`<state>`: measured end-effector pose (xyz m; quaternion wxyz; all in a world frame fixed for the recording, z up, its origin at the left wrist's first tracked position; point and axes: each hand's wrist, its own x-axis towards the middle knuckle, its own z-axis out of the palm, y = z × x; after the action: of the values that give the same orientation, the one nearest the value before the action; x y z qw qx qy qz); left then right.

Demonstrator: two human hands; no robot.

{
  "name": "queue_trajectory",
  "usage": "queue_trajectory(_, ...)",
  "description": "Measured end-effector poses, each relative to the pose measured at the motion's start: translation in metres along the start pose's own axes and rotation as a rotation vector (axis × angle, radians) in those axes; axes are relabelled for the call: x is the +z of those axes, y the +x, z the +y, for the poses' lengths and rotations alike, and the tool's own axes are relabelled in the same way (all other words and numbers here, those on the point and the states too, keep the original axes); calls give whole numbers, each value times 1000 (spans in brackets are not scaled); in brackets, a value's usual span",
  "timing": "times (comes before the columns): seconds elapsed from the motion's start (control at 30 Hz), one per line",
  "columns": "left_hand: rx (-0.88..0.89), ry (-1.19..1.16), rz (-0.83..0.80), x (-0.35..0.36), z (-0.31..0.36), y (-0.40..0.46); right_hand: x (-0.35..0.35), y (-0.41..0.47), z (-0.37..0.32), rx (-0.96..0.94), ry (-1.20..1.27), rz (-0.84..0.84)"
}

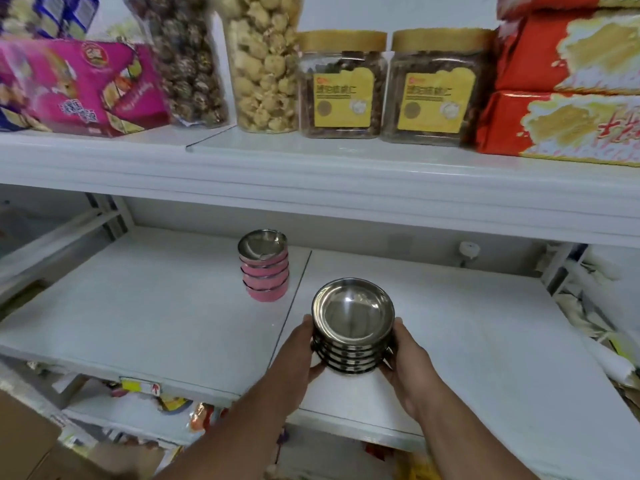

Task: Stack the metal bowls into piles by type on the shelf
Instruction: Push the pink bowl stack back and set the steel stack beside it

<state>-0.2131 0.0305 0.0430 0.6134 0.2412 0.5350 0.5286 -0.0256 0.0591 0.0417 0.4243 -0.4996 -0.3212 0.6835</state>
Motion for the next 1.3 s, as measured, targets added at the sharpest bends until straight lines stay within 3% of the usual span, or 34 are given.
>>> queue_trajectory(0.37, -54, 41, -153, -75, 21, 31, 74, 18, 30, 4, 18, 99)
queue_trajectory(0.97, -44, 107, -181, -97, 23, 62, 86, 50, 45, 34, 38, 118)
queue_trajectory(1.07, -33, 160, -164, -101, 22, 61, 86, 46, 49, 23, -5, 121)
queue_trajectory(1.3, 77, 269, -136, -114, 3, 49, 91, 16, 71, -73, -213, 308)
